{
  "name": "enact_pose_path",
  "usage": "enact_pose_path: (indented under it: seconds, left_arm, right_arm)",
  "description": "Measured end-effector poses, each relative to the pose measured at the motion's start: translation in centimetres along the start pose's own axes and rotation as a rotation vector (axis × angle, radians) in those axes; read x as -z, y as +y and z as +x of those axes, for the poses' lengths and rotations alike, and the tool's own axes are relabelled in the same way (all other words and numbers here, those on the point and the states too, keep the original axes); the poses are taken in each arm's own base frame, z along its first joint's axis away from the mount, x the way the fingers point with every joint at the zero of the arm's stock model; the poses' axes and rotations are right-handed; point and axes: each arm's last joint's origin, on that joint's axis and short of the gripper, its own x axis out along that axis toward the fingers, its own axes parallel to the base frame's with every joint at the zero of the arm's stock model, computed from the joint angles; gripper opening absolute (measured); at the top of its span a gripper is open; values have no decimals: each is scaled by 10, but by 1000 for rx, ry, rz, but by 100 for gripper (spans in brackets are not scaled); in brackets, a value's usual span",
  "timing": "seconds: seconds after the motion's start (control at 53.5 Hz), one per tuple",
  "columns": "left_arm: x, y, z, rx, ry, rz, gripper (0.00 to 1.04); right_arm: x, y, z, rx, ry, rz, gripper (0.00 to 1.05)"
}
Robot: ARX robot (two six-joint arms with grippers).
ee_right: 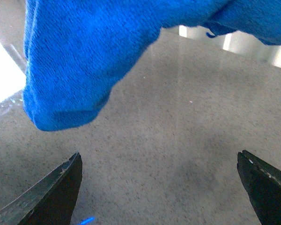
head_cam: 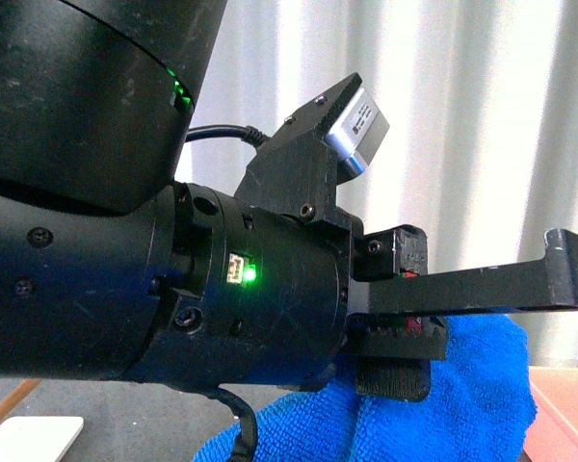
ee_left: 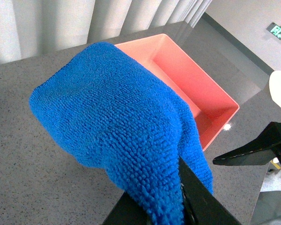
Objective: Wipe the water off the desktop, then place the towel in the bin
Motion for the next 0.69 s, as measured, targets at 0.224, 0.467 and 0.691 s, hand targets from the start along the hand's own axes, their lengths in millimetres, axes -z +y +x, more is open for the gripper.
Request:
enact_pose_path:
  seconds: [0.224, 0.467, 0.691]
  left_arm:
    - [0, 0, 0, 0, 0, 0, 5]
    - [0, 0, 0, 0, 0, 0, 5]
    - [0, 0, 0, -2, -1, 0, 5]
  right_arm:
    - [-9, -5, 33, -97, -44, 32, 98]
    - [-17, -3, 76, -180, -57, 31, 98]
    - [-26, 10, 121, -248, -85, 39, 98]
